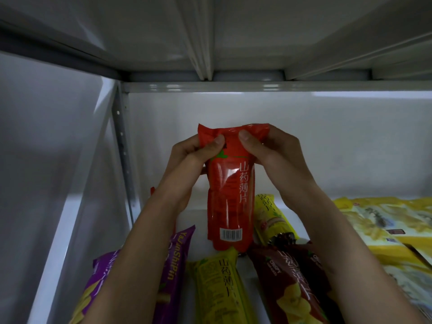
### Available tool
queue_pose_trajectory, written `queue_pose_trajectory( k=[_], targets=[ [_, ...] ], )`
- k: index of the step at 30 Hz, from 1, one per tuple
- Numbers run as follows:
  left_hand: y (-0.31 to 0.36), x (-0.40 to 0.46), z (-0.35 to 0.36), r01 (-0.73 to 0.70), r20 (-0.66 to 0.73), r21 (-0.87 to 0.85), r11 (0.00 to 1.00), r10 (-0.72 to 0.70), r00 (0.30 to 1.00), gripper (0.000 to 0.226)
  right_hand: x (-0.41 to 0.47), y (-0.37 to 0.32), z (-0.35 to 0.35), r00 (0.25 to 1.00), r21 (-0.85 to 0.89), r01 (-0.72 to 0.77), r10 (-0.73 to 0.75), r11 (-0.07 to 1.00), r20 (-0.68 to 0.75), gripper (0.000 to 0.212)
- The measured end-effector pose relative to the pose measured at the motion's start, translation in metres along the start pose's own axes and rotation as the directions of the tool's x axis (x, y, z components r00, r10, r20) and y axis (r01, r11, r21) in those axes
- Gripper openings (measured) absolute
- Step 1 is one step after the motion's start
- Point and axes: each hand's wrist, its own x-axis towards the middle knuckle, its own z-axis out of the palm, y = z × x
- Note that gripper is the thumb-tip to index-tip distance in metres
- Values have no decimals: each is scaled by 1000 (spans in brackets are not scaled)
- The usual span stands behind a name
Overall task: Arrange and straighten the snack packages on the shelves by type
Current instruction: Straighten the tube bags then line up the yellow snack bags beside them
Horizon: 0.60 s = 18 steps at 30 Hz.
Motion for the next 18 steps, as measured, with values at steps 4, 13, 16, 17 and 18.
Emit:
queue_pose_trajectory(
  k=[4, 13, 16, 17, 18],
  targets=[
    [1, 1, 1, 24, 32, 7, 1000, -24, 999, 31, -1, -1, -1, 999, 45, 11, -10, 999, -30, 5],
    [-4, 1, 6, -30, -32, -13, 999, 30, 999, 26, 0, -2, -3, 1000, -66, -19, 19, 998, 6, 11],
    [-3, 1, 5, -52, -66, -24, 998, 51, 997, 22, 0, -1, -8, 991, -120, -66, 79, 991, 105, 15],
    [-4, 1, 5, -50, -69, -23, 998, 48, 996, 22, 0, 1, -8, 990, -134, -66, 82, 989, 117, 14],
    [-3, 1, 5, -39, -65, -19, 999, 38, 997, 23, 0, 2, -9, 991, -146, -60, 77, 988, 113, 12]
  ],
)
